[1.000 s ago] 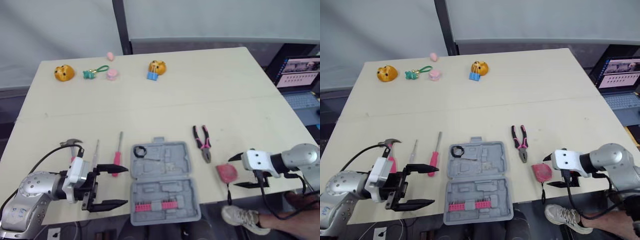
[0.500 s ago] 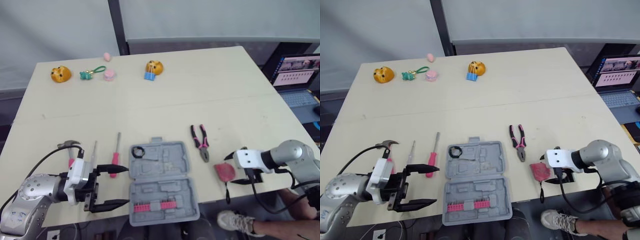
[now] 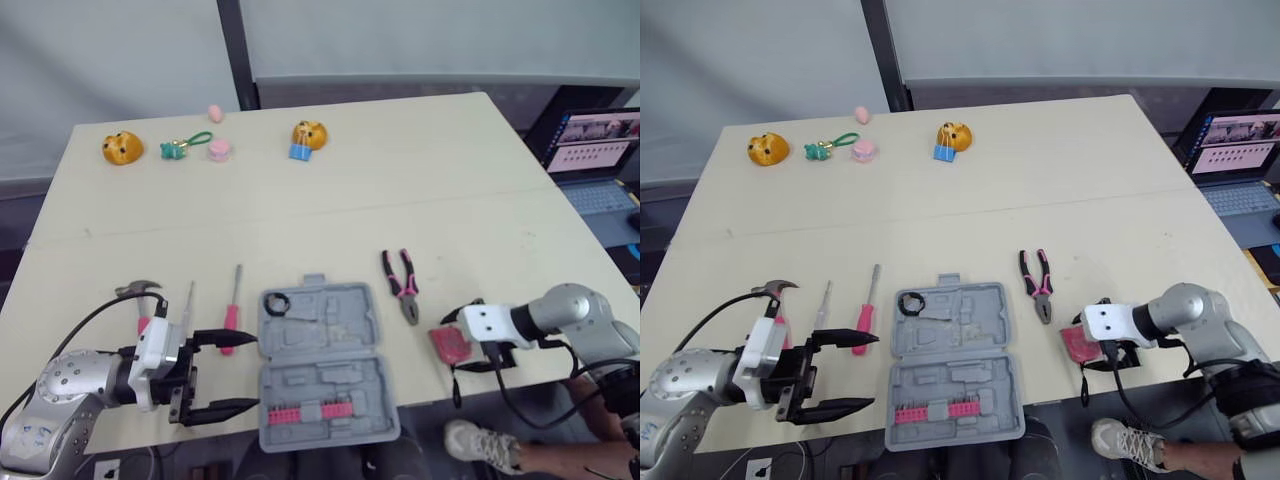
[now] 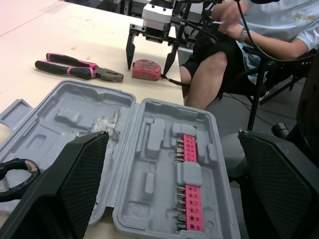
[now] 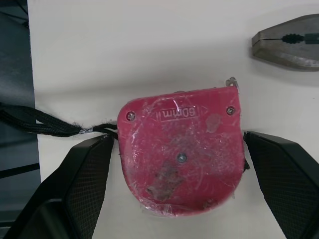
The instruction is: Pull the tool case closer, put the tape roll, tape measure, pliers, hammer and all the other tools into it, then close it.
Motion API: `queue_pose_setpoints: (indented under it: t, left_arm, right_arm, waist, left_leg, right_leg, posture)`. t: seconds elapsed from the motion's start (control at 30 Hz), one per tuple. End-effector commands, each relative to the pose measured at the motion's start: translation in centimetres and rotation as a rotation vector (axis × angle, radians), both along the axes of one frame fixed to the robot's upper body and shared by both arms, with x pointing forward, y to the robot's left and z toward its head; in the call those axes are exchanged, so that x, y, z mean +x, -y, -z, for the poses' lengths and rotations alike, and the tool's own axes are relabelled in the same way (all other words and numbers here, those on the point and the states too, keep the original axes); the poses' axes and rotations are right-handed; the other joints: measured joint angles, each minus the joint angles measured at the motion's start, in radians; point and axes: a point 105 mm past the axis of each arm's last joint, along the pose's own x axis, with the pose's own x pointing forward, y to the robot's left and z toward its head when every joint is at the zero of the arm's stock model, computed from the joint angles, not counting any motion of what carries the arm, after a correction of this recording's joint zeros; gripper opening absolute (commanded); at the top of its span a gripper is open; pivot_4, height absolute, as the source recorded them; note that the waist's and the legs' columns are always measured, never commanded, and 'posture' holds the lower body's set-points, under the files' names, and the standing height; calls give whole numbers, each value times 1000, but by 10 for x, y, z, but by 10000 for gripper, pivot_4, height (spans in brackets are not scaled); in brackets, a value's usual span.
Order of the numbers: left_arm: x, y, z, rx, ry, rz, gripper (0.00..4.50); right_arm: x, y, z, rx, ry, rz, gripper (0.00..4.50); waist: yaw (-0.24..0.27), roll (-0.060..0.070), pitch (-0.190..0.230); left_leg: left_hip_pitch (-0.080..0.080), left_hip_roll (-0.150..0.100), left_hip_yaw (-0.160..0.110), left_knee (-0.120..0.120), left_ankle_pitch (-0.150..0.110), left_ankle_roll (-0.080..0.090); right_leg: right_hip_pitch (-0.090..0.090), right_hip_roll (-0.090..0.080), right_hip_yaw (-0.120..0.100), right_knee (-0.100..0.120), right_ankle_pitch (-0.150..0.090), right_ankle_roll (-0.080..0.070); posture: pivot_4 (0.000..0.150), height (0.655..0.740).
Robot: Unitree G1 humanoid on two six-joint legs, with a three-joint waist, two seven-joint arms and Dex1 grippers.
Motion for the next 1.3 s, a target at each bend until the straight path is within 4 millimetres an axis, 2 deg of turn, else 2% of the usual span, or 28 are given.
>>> queue_pose_setpoints:
  t: [0.03, 0.2, 0.3, 0.33, 0.37, 0.6, 0.77, 0.83, 1.03, 1.3]
  left_arm:
    - [-3, 2, -9, -5, 45, 10, 45000]
    - [-2, 2, -10, -5, 48, 7, 45000]
    - [-2, 2, -10, -5, 50, 3, 45000]
    - [-2, 2, -10, -5, 50, 2, 45000]
    - [-3, 2, -10, -4, 50, 2, 45000]
    - [-1, 3, -10, -4, 54, -1, 45000]
    - [4, 1, -9, 5, 61, -6, 45000]
    - [8, 0, -9, 7, 64, -7, 45000]
    - [12, 6, -4, 16, 74, 34, 45000]
    - [16, 5, -3, 22, 77, 27, 45000]
  right_arm:
    - [4, 1, -3, 2, 23, 2, 44184]
    - [6, 1, -3, -2, 16, 5, 44184]
    - [6, 1, -3, 3, 14, 8, 36867]
    - [6, 1, -3, 4, 14, 9, 31445]
    - [6, 2, -3, 5, 14, 10, 30198]
    - [7, 5, -5, 1, 2, 48, 30205]
    - [8, 5, -30, -33, -3, 103, 30205]
    - [9, 1, -46, -61, -5, 114, 30205]
    - [11, -30, -94, -117, 42, 122, 30205]
    - [22, -70, -114, -182, 108, 179, 30205]
  waist:
    - [0, 0, 0]
    - [0, 0, 0]
    - [-1, 0, 0]
    - [-1, 0, 0]
    - [-1, 0, 0]
    - [0, 0, 0]
    - [2, 1, 1]
    - [1, 2, 1]
    - [-3, 4, 2]
    - [-1, 4, 2]
  left_leg:
    - [0, 0, 0, 0, 0, 0]
    - [0, 0, 0, 0, 0, 0]
    - [0, 0, 0, 1, 0, 0]
    - [0, 0, 0, 1, 0, 0]
    - [0, 0, 0, 1, 0, 0]
    - [0, 0, 0, 1, 0, 0]
    - [0, 0, 0, 1, 0, 0]
    - [0, 0, 0, 1, 0, 0]
    - [-1, 0, 0, 1, 0, 0]
    - [-5, 0, -1, 1, 0, -1]
  right_leg:
    - [0, 0, 0, 0, 0, 0]
    - [0, 0, 0, 0, 0, 0]
    - [0, 0, 0, 0, 0, 0]
    - [0, 0, 0, 0, 0, 0]
    - [0, 0, 0, 0, 0, 0]
    - [0, 0, 0, 0, 0, 0]
    - [0, 0, 0, 1, 0, 0]
    - [0, 0, 0, 1, 0, 0]
    - [-1, 0, 0, 1, 0, 0]
    - [-4, 0, 0, 0, 0, -1]
  posture:
    - [1500, 7400]
    - [1500, 7400]
    - [1500, 7400]
    - [1500, 7400]
    - [1500, 7400]
    - [1500, 7400]
    - [1500, 7400]
    - [1500, 7400]
    - [1500, 7400]
    - [1500, 7400]
